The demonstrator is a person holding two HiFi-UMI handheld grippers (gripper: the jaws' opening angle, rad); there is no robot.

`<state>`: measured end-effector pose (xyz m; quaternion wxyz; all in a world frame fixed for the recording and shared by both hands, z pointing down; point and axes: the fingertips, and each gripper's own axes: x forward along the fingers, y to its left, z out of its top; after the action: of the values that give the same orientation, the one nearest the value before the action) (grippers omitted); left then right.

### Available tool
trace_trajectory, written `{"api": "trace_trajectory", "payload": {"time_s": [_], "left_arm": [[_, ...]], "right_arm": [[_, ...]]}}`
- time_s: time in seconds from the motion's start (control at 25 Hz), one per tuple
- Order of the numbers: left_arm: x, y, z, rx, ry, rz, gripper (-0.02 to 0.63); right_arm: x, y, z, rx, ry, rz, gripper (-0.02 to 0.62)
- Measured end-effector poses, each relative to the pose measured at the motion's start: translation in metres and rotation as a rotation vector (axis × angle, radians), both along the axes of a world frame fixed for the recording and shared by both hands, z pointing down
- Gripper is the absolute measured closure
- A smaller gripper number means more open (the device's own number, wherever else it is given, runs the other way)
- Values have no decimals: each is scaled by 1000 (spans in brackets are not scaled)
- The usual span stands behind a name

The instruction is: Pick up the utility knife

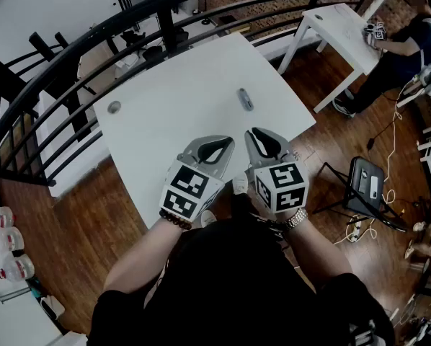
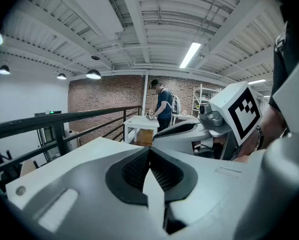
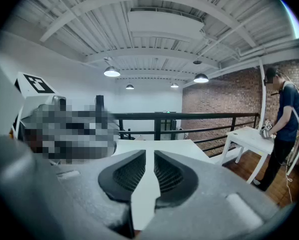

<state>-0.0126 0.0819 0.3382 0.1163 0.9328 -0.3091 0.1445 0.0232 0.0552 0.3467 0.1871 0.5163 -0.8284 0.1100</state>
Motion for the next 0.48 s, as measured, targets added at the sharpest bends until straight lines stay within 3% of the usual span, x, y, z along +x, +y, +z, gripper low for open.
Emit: {"api": "trace_trajectory", "payload": {"time_s": [0.2,0.48], "left_arm": [[20,-38,16,-10,-17,1,589],[42,-101,46,-91,-56,-40,589]], "right_arm": [[18,-40,21,-22,-8,0,546],[42,-103,63,-109,10,-36,510]]}}
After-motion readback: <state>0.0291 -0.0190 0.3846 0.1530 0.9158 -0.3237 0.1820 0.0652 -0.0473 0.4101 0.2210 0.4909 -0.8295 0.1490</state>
